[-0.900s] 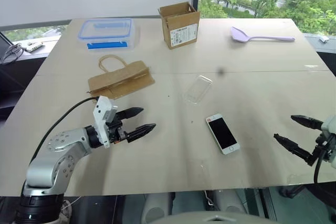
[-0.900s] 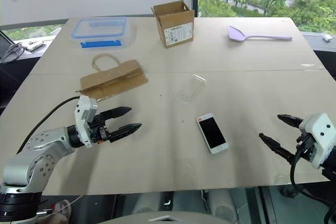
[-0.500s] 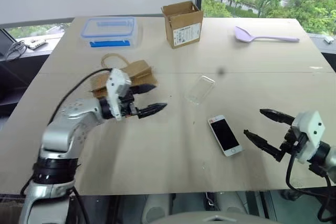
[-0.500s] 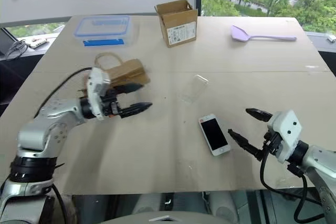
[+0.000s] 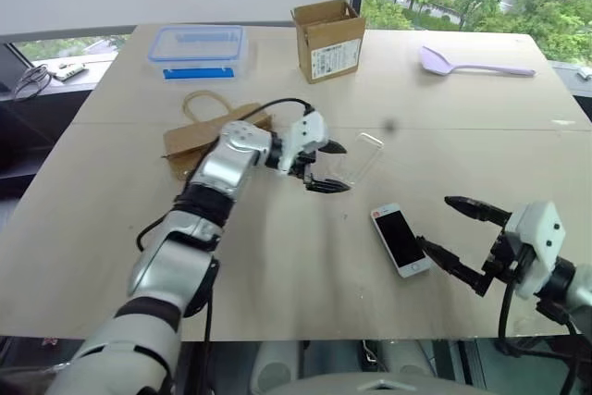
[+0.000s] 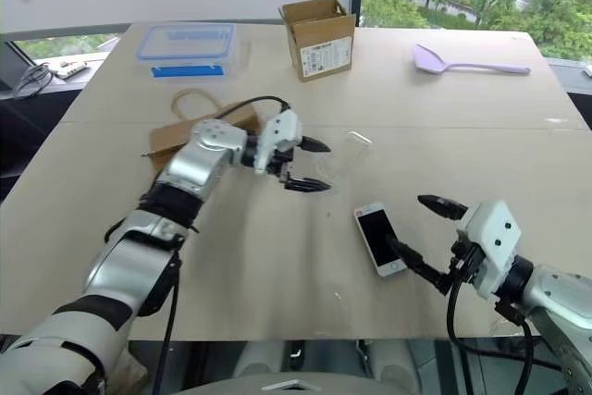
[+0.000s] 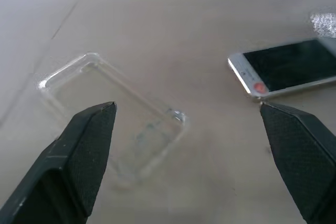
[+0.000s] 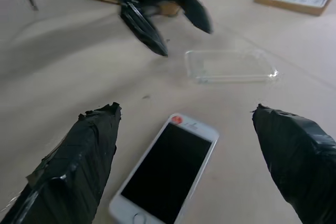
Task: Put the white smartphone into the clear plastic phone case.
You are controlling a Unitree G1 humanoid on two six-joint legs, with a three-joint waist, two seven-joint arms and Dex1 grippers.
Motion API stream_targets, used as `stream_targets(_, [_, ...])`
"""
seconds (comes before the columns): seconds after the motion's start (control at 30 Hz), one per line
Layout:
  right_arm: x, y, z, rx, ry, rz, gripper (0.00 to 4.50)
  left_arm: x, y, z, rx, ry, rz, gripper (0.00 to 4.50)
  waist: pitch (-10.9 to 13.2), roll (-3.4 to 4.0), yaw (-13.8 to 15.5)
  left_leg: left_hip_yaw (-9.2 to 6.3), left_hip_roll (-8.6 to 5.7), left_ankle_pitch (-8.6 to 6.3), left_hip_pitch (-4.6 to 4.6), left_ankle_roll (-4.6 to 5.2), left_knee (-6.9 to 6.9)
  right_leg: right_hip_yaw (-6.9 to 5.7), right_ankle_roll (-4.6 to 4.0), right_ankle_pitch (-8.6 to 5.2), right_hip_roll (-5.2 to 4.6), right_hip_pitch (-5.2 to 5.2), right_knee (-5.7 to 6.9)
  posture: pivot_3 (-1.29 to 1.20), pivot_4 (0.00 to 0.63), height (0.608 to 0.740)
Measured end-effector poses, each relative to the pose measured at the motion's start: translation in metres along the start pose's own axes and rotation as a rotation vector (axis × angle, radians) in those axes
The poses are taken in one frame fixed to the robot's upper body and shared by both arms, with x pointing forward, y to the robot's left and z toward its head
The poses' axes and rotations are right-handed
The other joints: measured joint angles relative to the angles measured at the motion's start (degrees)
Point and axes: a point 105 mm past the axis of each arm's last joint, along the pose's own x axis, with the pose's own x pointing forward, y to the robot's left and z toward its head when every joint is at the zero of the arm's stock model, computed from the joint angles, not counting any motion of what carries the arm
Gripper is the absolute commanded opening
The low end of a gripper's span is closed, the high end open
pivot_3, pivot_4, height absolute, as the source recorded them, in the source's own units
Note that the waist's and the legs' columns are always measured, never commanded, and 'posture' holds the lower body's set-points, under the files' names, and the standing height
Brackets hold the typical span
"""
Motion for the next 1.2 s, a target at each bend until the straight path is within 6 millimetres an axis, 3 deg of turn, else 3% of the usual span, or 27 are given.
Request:
stream_targets(0.13, [0.000,-0.001,0.002,-0.007,0.002,-0.030,4.50,0.011,0.001,-0.021,0.033,0.128,-0.032,1.75,0.0,-0.02,-0.2,-0.10,0.05,-0.01,0.01,0.01,0.00,-0.04,0.17,-0.10,0.10,-0.03,0.02,0.00,0.150,0.740])
stream_targets(0.23, [0.000,0.002,0.009,-0.025,-0.012,-0.032,4.50,0.010,0.008,-0.020,0.090,0.182,-0.027,0.23,0.0,-0.02,0.0,-0.18,0.07,-0.01,0.04,0.01,0.02,-0.12,0.12,-0.16,0.12,0.04,0.04,0.00,0.150,0.740])
stream_targets(0.27, [0.001,0.003,0.010,-0.027,-0.013,-0.032,4.50,0.010,0.009,-0.020,0.096,0.188,-0.030,0.10,0.0,-0.03,0.0,-0.18,0.08,-0.01,0.05,0.01,0.04,-0.12,0.10,-0.17,0.11,0.05,0.04,0.00,0.150,0.740])
stream_targets(0.43, [0.000,0.003,0.010,-0.023,-0.009,-0.048,4.50,0.007,0.010,-0.021,-0.011,0.190,-0.034,0.10,0.0,-0.04,-0.1,-0.18,0.08,0.00,0.08,0.01,0.12,-0.10,0.08,-0.17,0.11,0.08,0.14,0.00,0.150,0.740])
stream_targets(0.6, [0.001,0.003,0.009,-0.023,-0.007,-0.047,4.50,0.003,0.004,-0.012,-0.369,0.198,0.035,0.10,0.0,-0.02,-0.7,-0.23,0.09,-0.01,0.04,0.01,0.11,-0.07,0.17,-0.11,0.11,0.04,0.26,0.00,0.150,0.740])
stream_targets(0.73, [0.002,0.003,0.007,-0.022,-0.003,-0.041,4.50,0.020,-0.009,0.002,-0.526,0.154,0.176,0.10,0.0,-0.02,-0.6,-0.36,0.07,0.00,-0.02,0.01,0.13,-0.19,0.20,-0.11,0.09,0.04,0.25,0.00,0.150,0.740])
stream_targets(0.8, [0.003,0.004,0.006,-0.024,0.001,-0.041,4.50,0.025,-0.008,0.004,-0.576,0.131,0.261,0.61,0.0,-0.02,-0.4,-0.37,0.07,0.00,0.02,0.01,0.18,-0.19,0.22,-0.11,0.09,0.06,0.30,0.00,0.150,0.740])
stream_targets(0.93, [0.006,0.006,0.005,-0.028,0.002,-0.028,4.50,0.033,-0.015,0.004,-0.654,0.127,0.336,2.15,0.0,-0.02,-0.1,-0.37,0.05,0.00,0.16,0.01,0.19,-0.17,0.21,-0.14,0.11,0.07,0.51,0.00,0.150,0.740])
stream_targets(0.97, [0.006,0.006,0.005,-0.029,0.001,-0.027,4.50,0.030,-0.016,0.006,-0.639,0.121,0.322,2.55,0.0,-0.02,-0.2,-0.34,0.05,0.00,0.21,0.01,0.19,-0.14,0.14,-0.18,0.12,0.06,0.58,0.00,0.150,0.740])
stream_targets(1.1, [0.004,0.008,0.002,-0.014,0.012,-0.023,4.50,-0.003,-0.012,0.027,-0.498,0.003,0.191,2.55,0.0,-0.02,-0.4,-0.31,0.08,0.00,0.41,0.00,0.16,-0.08,-0.12,-0.32,0.16,0.06,0.84,0.00,0.150,0.740])
stream_targets(1.17, [0.001,0.009,-0.002,0.005,0.030,-0.026,4.50,-0.042,-0.007,0.033,-0.253,0.017,0.064,2.55,0.0,0.00,-0.3,-0.22,0.08,0.00,0.53,0.00,0.12,-0.01,-0.21,-0.33,0.17,0.10,0.87,0.00,0.150,0.740])
stream_targets(1.2, [0.000,0.009,-0.003,0.007,0.033,-0.028,4.50,-0.047,-0.006,0.034,-0.225,0.020,0.047,2.55,0.0,0.01,-0.2,-0.19,0.08,0.00,0.55,0.00,0.11,0.02,-0.22,-0.33,0.17,0.12,0.86,0.00,0.150,0.740])
